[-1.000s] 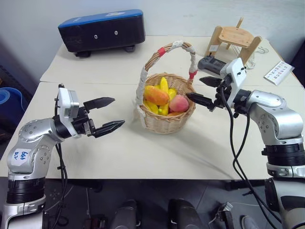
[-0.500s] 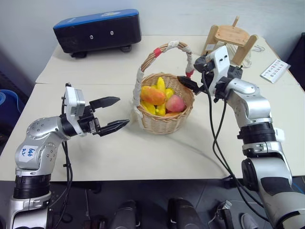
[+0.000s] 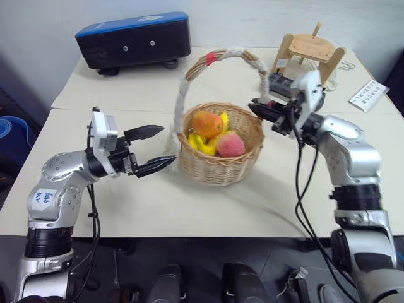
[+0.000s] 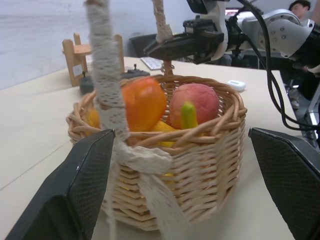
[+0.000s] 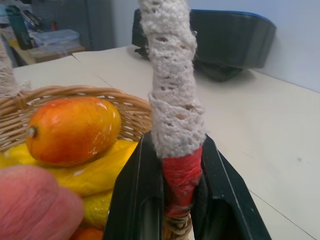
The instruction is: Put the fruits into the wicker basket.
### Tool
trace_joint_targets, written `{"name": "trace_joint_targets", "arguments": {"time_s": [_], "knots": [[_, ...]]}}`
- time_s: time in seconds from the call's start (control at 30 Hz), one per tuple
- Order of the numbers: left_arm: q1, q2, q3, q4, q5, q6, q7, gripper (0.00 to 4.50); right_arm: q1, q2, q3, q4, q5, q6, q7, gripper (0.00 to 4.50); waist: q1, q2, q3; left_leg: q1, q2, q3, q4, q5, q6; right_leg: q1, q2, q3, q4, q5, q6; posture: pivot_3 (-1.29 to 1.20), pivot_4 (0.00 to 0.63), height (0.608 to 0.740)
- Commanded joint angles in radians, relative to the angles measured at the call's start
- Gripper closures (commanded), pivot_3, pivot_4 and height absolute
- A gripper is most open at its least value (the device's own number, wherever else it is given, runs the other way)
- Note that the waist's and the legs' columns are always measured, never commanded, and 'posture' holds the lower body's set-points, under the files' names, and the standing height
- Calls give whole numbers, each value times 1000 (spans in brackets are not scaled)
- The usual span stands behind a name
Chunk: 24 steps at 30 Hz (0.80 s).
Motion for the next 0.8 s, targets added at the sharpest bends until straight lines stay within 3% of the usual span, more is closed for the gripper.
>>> {"name": "trace_joint_targets", "arguments": {"time_s": [0.03,0.17,0.3,0.53,0.63,0.8], "knots": [[-35,-12,-19,31,12,-29,-23,0,82,-52,-190,-227,65,96,-152,4214,9,1,0,0,0,0,0,0,0,0,0,0,0,0,0,0,150,740],[-77,-40,-49,91,31,-56,-40,0,213,-71,-376,-377,-11,152,-381,4214,21,1,1,0,0,2,0,0,0,0,1,-1,-2,0,0,0,150,740],[-116,-69,-78,142,51,-80,-62,0,314,-66,-477,-448,-90,188,-547,4214,23,1,1,0,0,5,0,0,0,0,1,0,-3,0,0,0,150,740],[-169,-95,-99,202,75,-103,-87,0,386,9,-501,-516,-172,211,-743,4214,13,2,1,3,1,9,-2,1,0,-1,4,4,-3,0,0,0,150,740],[-177,-107,-105,217,85,-113,-89,0,402,97,-478,-517,-143,198,-768,4214,8,3,1,4,2,10,-2,1,0,-1,6,7,-3,0,0,0,150,740],[-178,-106,-109,215,90,-110,-97,0,449,107,-486,-543,-112,213,-734,2625,14,3,2,3,2,10,-2,1,0,-2,6,9,-3,0,0,0,150,740]]}}
